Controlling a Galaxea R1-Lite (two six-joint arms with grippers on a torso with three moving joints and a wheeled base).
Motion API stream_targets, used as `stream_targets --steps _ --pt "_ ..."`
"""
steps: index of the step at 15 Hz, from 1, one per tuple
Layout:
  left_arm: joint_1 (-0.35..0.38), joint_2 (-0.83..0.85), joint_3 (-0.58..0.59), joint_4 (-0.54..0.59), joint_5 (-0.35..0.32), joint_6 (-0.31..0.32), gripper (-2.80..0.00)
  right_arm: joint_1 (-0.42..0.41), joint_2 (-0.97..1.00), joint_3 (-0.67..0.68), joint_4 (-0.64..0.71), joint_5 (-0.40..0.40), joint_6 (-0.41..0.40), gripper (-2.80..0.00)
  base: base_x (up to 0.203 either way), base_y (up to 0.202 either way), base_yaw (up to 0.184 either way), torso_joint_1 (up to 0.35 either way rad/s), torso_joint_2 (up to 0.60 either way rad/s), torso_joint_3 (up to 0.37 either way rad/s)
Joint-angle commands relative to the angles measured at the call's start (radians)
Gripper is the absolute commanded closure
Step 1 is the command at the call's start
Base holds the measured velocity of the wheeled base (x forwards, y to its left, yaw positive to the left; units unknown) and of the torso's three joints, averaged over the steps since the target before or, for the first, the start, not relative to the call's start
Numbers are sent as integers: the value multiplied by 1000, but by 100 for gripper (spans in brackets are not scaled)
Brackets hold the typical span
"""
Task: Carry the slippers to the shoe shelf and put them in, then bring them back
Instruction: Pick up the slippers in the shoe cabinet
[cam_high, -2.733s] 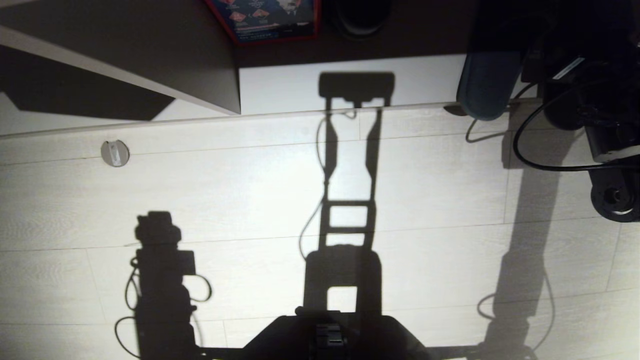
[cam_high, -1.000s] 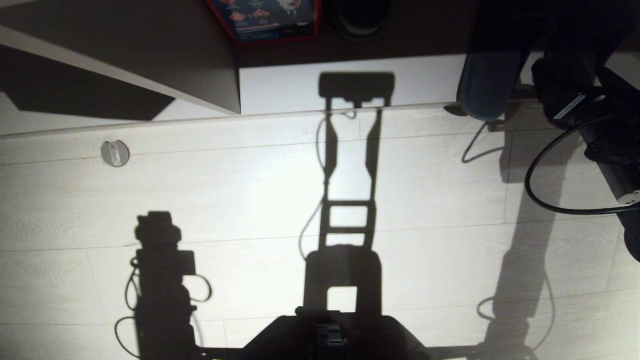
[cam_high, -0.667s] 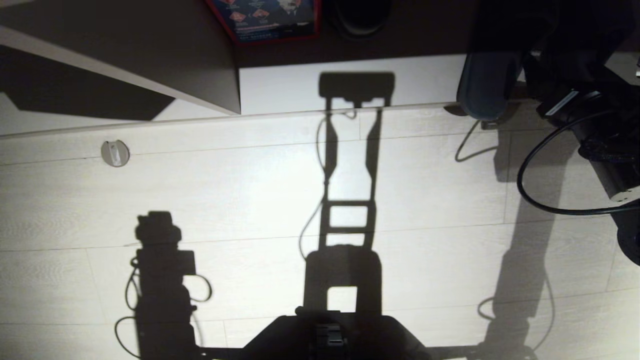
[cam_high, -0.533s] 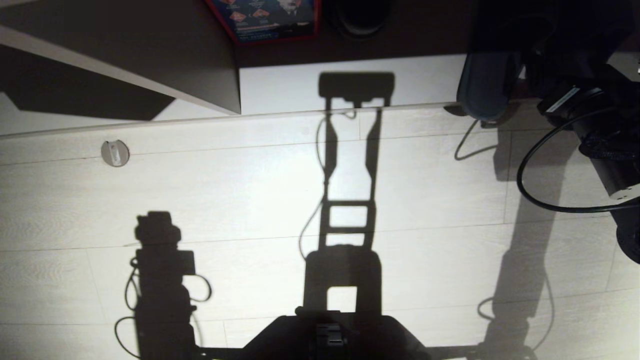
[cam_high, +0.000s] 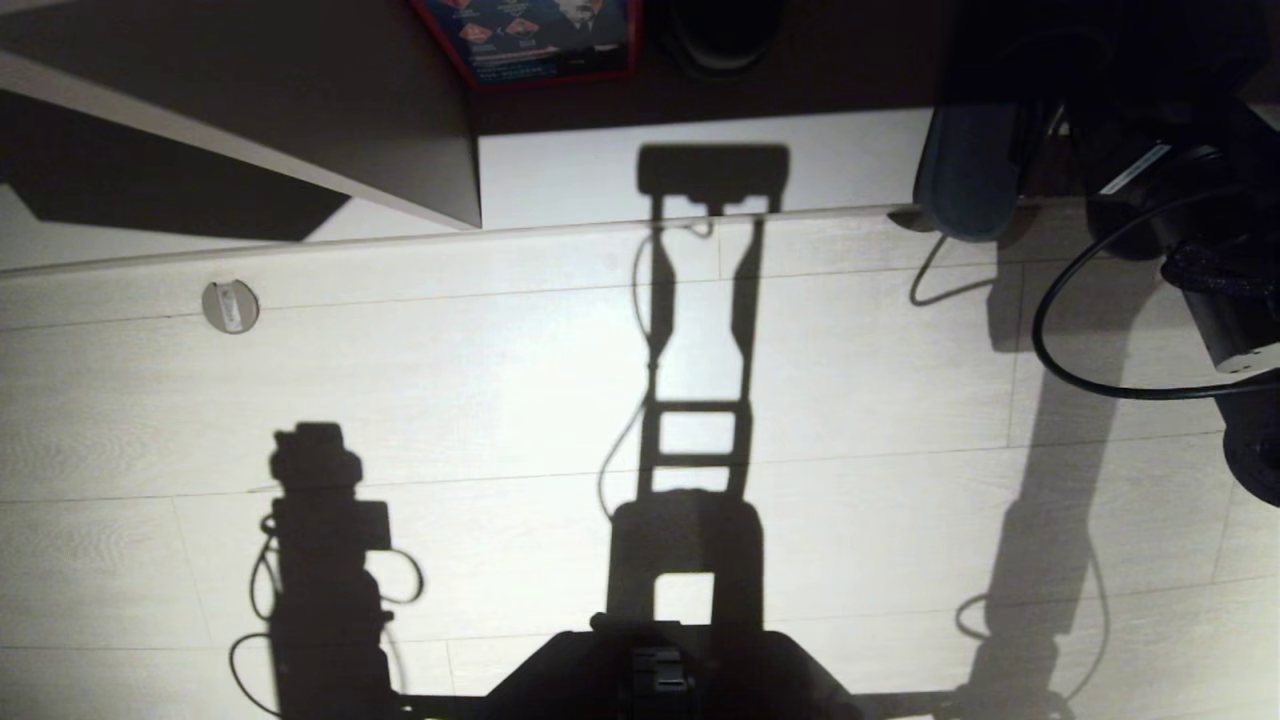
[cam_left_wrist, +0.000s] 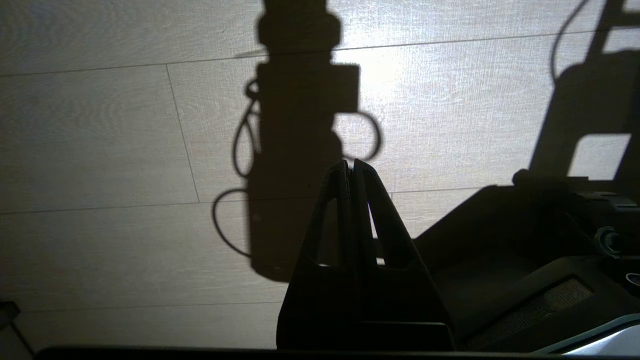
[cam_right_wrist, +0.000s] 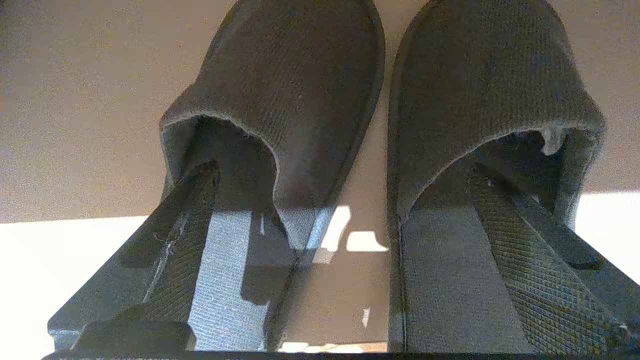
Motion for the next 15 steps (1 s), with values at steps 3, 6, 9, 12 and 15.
stream_targets --steps 3,6,9,12,15 --pt "0 0 0 -1 0 -1 0 0 38 -18 -22 -1 0 -280 0 0 0 0 0 0" --pt "0 0 0 -1 0 -1 0 0 58 -31 -22 -1 0 -280 0 0 0 0 0 0" --pt "0 0 0 -1 0 -1 0 -1 98 -57 -24 -2 3 -280 0 0 0 0 0 0" --pt "0 0 0 -1 0 -1 0 -1 127 -88 -24 -2 4 -280 0 0 0 0 0 0" --pt "0 0 0 -1 0 -1 0 -1 138 -116 -22 -2 3 -280 0 0 0 0 0 0"
